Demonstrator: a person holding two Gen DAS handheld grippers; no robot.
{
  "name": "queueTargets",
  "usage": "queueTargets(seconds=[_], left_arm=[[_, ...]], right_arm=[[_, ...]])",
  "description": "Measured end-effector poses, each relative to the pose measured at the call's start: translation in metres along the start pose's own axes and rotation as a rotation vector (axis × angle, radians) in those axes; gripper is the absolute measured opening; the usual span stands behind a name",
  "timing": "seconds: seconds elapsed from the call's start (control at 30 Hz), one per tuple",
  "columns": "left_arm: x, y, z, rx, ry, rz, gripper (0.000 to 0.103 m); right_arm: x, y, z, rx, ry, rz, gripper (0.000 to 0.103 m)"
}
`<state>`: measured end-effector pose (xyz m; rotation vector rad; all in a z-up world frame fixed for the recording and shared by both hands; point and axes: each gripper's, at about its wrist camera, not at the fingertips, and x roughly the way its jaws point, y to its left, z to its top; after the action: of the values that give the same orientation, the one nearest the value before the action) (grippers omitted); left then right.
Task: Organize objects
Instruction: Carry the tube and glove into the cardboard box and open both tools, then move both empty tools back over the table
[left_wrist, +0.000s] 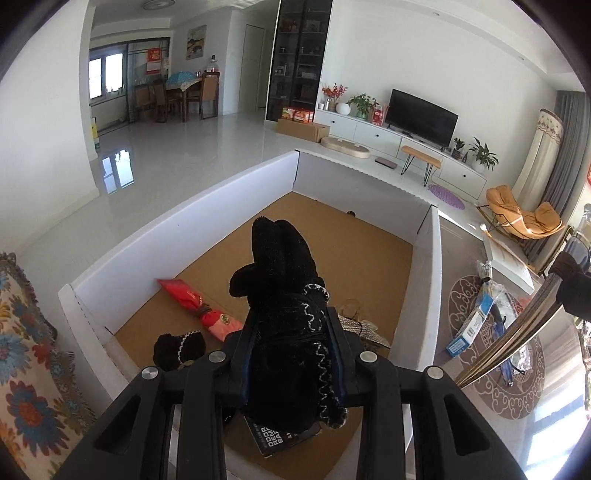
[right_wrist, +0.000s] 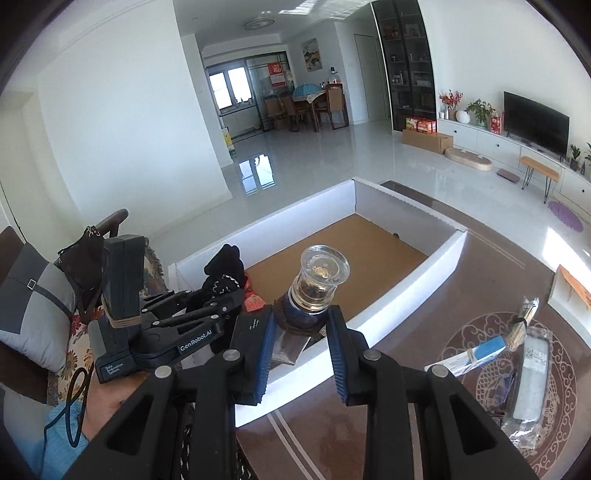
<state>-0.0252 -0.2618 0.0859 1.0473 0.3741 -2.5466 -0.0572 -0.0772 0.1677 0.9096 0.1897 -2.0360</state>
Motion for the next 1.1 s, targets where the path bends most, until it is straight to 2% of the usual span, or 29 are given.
queueTargets(seconds=[0.1, 0.17, 0.23, 0.27, 0.3, 0.4, 0.53, 0.67, 0.73, 0.9, 1.1], left_arm=[[0.035, 0.009, 0.003, -0.020, 0.123, 0.085, 0.044], [0.048, 0.012, 0.004, -0.020, 0.162, 0.136, 0.079], [0.047, 0.013, 0.002, -0.013, 0.140, 0.179, 0.094], [0.046, 0.014, 0.001, -0.010, 0.126, 0.191, 0.099], [0.045, 0.015, 0.000, -0.009, 0.116, 0.200, 0.100], [0.043, 0.020, -0.004, -0.030, 0.098, 0.200, 0.102], [0.031, 0.024, -0.010, -0.087, 0.058, 0.138, 0.102], [0.021, 0.013, -0.016, -0.068, 0.013, 0.150, 0.102], [0.013, 0.007, -0.019, -0.063, -0.011, 0.127, 0.102], [-0.020, -0.011, -0.032, -0.052, -0.112, 0.039, 0.102], [-0.051, -0.051, -0.049, -0.036, -0.192, -0.134, 0.102]], right_arm=[[0.062, 0.012, 0.015, 0.004, 0.117, -0.004, 0.029], [0.099, 0.014, 0.021, 0.008, 0.176, -0.033, 0.032], [0.119, 0.011, 0.025, 0.039, 0.172, -0.066, 0.048], [0.123, 0.008, 0.027, 0.062, 0.155, -0.074, 0.064], [0.123, 0.005, 0.030, 0.087, 0.132, -0.083, 0.077], [0.113, -0.007, 0.031, 0.147, 0.064, -0.094, 0.092], [0.084, -0.022, 0.015, 0.172, 0.023, -0.118, 0.096], [0.057, -0.045, -0.017, 0.186, 0.008, -0.176, 0.098], [0.042, -0.060, -0.038, 0.186, 0.013, -0.218, 0.099], [0.000, -0.100, -0.105, 0.177, 0.022, -0.375, 0.099], [-0.043, -0.145, -0.201, 0.177, 0.087, -0.617, 0.100]])
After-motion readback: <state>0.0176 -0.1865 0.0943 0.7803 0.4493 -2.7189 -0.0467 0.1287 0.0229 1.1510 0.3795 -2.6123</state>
